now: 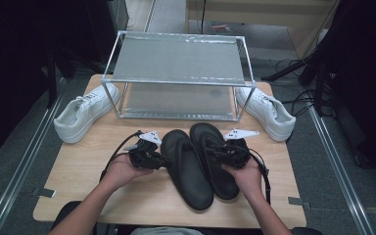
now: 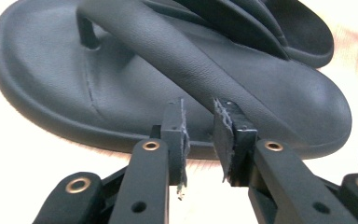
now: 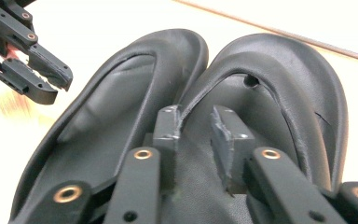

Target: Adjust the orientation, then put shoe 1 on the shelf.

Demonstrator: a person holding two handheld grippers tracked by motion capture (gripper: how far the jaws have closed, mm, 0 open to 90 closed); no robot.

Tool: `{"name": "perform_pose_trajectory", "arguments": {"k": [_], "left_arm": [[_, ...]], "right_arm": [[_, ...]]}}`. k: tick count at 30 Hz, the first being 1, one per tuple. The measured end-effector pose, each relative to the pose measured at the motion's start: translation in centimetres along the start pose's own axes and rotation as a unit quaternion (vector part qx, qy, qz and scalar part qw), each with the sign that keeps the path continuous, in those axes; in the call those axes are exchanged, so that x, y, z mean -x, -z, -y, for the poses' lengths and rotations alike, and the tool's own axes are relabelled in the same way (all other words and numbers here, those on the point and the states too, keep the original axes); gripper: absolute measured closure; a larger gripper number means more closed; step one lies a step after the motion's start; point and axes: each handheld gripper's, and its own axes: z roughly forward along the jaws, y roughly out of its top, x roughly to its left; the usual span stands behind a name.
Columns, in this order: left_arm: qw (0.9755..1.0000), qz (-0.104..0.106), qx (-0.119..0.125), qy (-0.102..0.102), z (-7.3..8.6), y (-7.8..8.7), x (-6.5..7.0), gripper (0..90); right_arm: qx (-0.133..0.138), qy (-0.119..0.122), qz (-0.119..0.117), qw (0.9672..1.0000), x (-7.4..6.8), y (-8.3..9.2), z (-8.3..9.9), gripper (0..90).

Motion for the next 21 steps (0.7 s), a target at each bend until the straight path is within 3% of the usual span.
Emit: {"name": "perform_pose_trajectory", "arguments": {"k": [4, 7, 18, 21], "left_arm": [[1.0, -0.008, 0.005, 0.0, 0.1, 0.4, -0.2, 68.5], [0.9999, -0.011, 0.007, 0.002, 0.2, 0.7, -0.5, 64.8], [0.9997, -0.022, 0.01, 0.004, 0.5, 1.2, -1.2, 55.1], [0.9996, -0.024, 0.013, 0.003, 0.5, 1.2, -1.2, 54.2]], "right_arm": [[0.012, -0.013, -0.005, 0.9998, -0.5, 0.4, 0.4, 66.5], [0.015, -0.009, 0.0, 0.9999, -1.1, 0.5, 0.6, 58.4], [0.013, -0.019, -0.006, 0.9997, -2.4, 0.0, 1.2, 45.8], [0.01, -0.021, -0.007, 0.9997, -2.6, -0.2, 1.3, 46.7]]}}
